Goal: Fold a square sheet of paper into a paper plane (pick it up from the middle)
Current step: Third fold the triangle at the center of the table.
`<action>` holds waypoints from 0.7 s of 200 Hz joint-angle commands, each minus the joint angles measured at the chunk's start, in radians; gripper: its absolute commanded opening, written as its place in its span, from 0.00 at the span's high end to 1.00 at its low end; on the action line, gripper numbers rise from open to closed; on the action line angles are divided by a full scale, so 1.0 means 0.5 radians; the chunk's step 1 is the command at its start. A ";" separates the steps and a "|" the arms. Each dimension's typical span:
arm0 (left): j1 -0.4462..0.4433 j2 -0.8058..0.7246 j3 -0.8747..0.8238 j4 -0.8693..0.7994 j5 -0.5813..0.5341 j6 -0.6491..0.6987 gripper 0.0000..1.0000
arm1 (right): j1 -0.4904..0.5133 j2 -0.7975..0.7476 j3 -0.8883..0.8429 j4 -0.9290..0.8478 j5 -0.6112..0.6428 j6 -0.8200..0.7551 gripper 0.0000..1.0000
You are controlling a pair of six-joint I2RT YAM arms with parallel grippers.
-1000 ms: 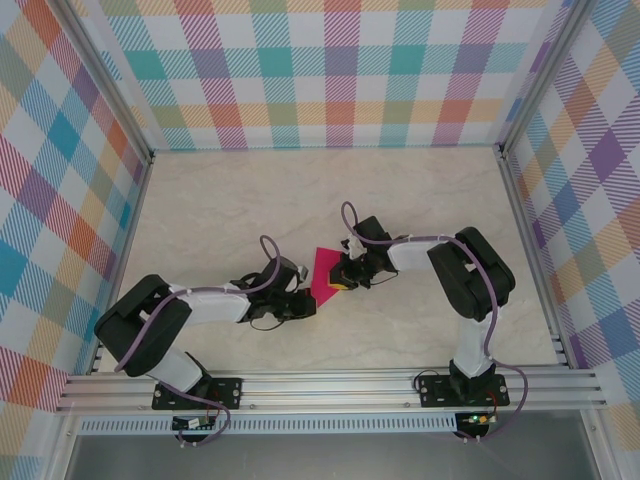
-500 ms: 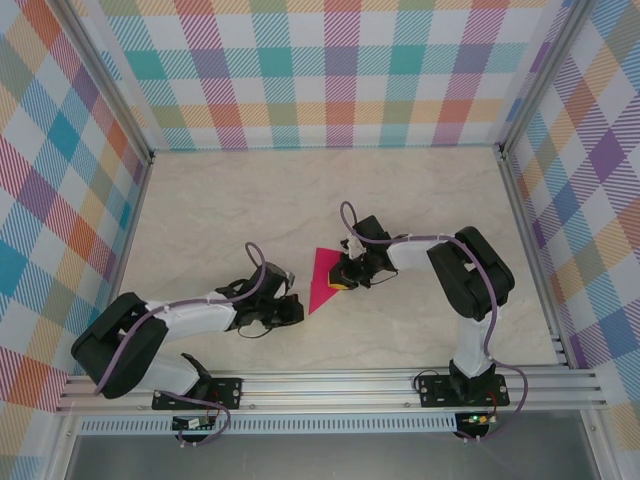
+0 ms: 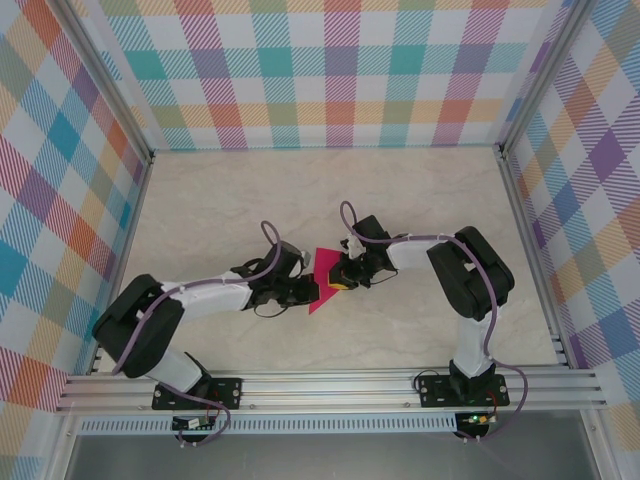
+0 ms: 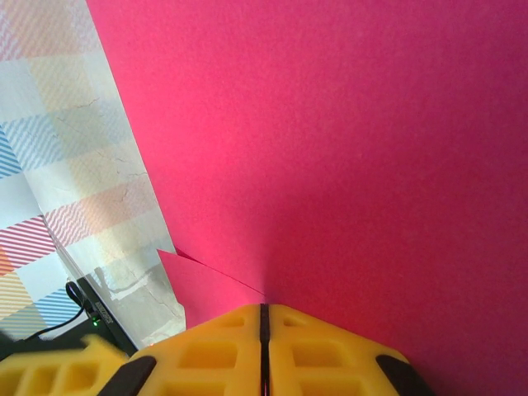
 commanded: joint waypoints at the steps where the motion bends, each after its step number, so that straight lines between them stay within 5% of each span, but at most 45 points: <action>1: 0.020 0.122 0.052 -0.145 -0.144 0.111 0.98 | 0.001 0.030 0.052 -0.126 0.091 -0.028 0.91; 104: 0.022 0.209 -0.038 -0.148 -0.190 0.100 0.99 | 0.091 -0.157 -0.062 0.085 -0.098 0.097 0.89; 140: 0.023 0.228 -0.028 -0.184 -0.199 0.112 0.99 | 0.102 -0.072 -0.083 0.026 0.069 0.085 0.89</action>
